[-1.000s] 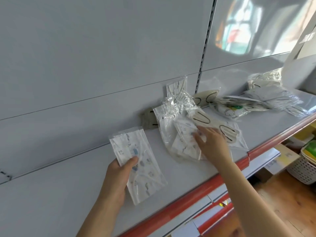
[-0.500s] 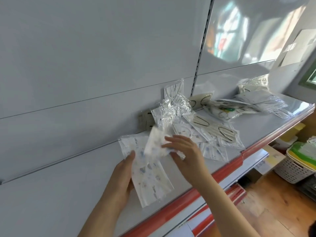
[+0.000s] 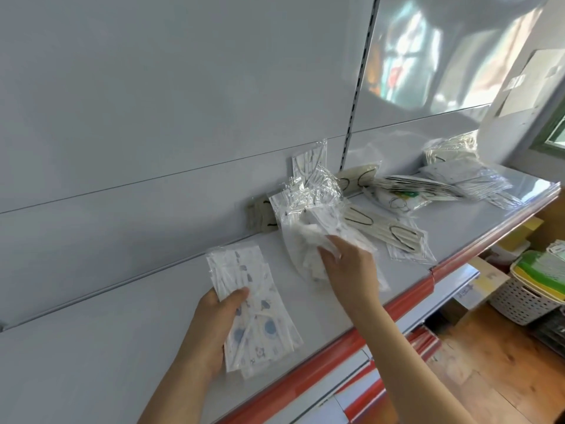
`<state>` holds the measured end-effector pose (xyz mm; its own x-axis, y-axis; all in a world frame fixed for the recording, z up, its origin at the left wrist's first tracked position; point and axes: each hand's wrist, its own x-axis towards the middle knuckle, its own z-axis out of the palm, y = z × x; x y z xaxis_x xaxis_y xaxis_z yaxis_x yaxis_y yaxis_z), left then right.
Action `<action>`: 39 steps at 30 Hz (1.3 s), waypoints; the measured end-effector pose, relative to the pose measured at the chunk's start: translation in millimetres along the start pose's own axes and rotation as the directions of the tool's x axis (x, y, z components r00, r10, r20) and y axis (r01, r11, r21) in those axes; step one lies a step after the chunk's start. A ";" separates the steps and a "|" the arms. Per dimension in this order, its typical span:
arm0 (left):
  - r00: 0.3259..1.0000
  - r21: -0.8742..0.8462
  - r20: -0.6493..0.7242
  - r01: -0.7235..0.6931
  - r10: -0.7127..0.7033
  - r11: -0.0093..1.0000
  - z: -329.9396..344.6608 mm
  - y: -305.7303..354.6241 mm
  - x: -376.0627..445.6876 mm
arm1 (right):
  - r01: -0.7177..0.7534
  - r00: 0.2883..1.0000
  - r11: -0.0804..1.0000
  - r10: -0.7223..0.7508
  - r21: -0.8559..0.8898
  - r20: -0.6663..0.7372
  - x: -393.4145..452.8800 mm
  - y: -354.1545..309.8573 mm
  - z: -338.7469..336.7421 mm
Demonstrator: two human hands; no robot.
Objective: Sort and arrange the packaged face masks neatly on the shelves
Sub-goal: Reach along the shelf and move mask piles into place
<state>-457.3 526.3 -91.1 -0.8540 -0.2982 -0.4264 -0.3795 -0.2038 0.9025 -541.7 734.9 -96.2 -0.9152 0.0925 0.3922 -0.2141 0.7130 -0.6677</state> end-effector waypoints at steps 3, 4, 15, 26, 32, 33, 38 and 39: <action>0.970 -0.290 0.220 0.161 -0.098 0.943 2.9 11.9 -7.7 | 0.292 0.918 0.925 -0.343 0.245 0.199 -46.1 -29.9 6.5; 0.952 -0.341 0.283 0.214 -0.117 0.915 2.5 15.3 -9.4 | 0.341 0.862 0.905 -0.408 0.253 0.300 -60.8 -34.0 12.4; 0.993 -0.100 0.066 0.106 -0.100 0.989 -29.2 12.7 -10.0 | -0.051 0.937 0.926 0.174 -0.374 0.303 7.8 14.3 -4.2; 0.994 -0.187 -0.051 0.090 -0.102 0.978 -41.8 5.3 -17.6 | -0.203 0.950 0.926 0.265 0.319 -0.165 -28.0 -24.1 -20.2; 0.985 -0.231 0.156 0.103 -0.067 0.967 -31.3 14.4 -34.8 | 0.295 0.728 0.952 -0.276 0.076 0.628 -95.1 -94.3 17.4; 0.986 -0.227 0.146 0.109 -0.077 0.968 -33.2 13.6 -36.4 | 0.292 0.625 0.949 -0.286 0.123 0.726 -97.2 -95.9 23.5; 0.988 -0.174 -0.131 0.053 -0.077 0.983 -61.8 2.6 -29.6 | 0.014 0.956 1.000 -0.011 -0.009 0.292 -61.9 -54.9 26.3; 0.982 -0.141 -0.170 0.053 -0.077 0.989 -66.8 2.0 -29.4 | -0.081 0.964 0.978 0.125 -0.191 0.233 -50.4 -45.4 22.9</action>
<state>-409.2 472.4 -80.8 -0.7495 -0.4357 -0.4984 -0.3700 -0.3486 0.8611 -493.7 681.9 -100.1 -0.9890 0.0165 0.1467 -0.0700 0.8229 -0.5639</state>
